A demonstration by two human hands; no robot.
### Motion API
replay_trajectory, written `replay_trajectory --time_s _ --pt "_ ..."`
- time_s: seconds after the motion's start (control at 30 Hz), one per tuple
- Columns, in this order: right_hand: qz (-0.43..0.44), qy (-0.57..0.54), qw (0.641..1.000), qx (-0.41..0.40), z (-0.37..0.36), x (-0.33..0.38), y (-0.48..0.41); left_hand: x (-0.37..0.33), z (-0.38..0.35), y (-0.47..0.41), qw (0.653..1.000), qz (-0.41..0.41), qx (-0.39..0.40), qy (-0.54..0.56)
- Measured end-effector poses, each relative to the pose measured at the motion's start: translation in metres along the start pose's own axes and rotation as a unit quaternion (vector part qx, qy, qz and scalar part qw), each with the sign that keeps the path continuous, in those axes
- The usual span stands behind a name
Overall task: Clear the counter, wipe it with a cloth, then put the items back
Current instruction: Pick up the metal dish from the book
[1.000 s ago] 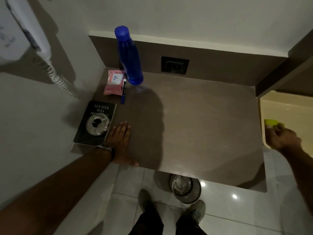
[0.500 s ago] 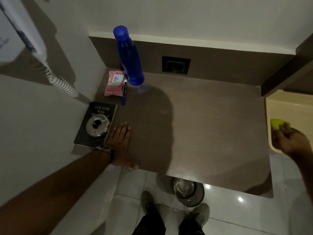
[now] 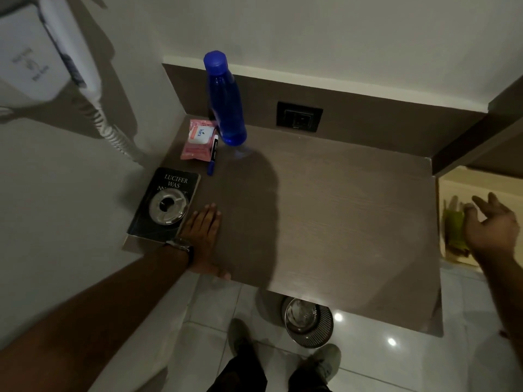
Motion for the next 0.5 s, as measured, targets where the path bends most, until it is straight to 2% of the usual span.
replay_trajectory --time_s 0.07,0.13,0.2,0.37,0.5 --pt "0.068 -0.004 0.997 -0.032 0.007 0.05 0.021 0.0 0.002 0.001 1.0 -0.006 -0.006 0.0" --pt "0.18 0.006 0.982 -0.047 0.004 0.117 0.054 -0.001 0.004 0.003 1.0 -0.009 -0.015 -0.001" --pt "0.265 0.014 0.964 -0.03 -0.013 0.184 0.097 -0.002 0.006 0.006 1.0 -0.01 -0.027 -0.007" --pt "0.359 -0.053 0.928 0.086 -0.092 0.315 0.2 -0.002 0.008 0.009 0.999 -0.023 -0.033 -0.011" --pt "0.357 -0.077 0.908 0.205 -0.165 0.387 0.248 -0.003 0.007 0.013 0.999 -0.021 -0.025 -0.016"
Point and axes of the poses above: each hand's wrist, its own y-axis away from the middle knuckle, its own z-axis out of the back of the hand, x = y × z, the point moved 10 cm from there along -y, towards the middle knuckle, and after that the axes turned 11 degrees about x, right-handed, at the moved point
